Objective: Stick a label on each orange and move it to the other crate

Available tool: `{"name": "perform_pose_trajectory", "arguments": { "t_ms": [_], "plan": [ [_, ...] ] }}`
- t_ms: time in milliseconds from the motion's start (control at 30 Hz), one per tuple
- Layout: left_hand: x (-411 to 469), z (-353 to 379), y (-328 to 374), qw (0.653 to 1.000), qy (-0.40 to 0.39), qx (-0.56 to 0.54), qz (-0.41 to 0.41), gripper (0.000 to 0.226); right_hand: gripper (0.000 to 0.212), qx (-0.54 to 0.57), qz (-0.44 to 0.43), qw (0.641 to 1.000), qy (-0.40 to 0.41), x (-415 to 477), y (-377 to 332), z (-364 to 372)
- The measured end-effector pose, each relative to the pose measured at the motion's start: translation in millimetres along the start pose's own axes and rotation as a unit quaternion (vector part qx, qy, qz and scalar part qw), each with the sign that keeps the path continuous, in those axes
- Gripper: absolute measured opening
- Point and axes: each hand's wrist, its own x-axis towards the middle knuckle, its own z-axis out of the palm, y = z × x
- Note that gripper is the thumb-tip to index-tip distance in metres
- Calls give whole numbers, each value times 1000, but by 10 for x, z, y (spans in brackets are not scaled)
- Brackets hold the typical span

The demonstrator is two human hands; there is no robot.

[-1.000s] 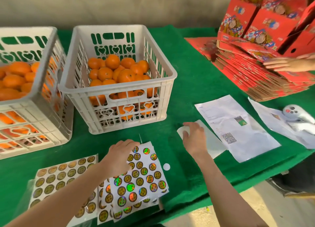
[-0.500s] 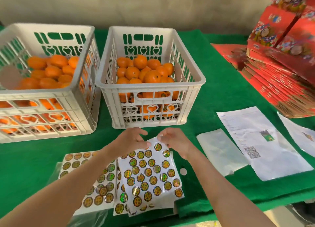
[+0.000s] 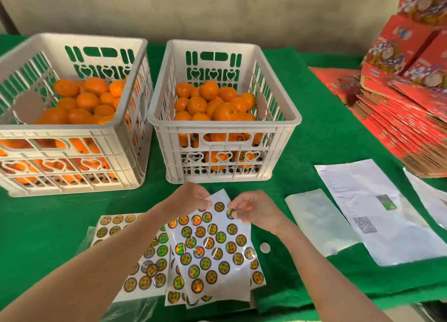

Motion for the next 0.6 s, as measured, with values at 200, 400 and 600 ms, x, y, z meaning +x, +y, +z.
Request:
{"name": "perform_pose_trajectory", "arguments": {
  "t_ms": [200, 400, 600],
  "plan": [
    [-27, 82, 54, 1000, -12, 3, 10, 23, 23, -13, -12, 1000, 26, -93, -30, -36],
    [-141, 141, 288, 990, 86, -102, 42, 16, 26, 217, 5, 967, 136, -127, -279, 0],
    [-364, -114, 547, 968, 185, -154, 73, 34, 26, 326, -30, 933, 148, -61, -571, 191]
  ]
}}
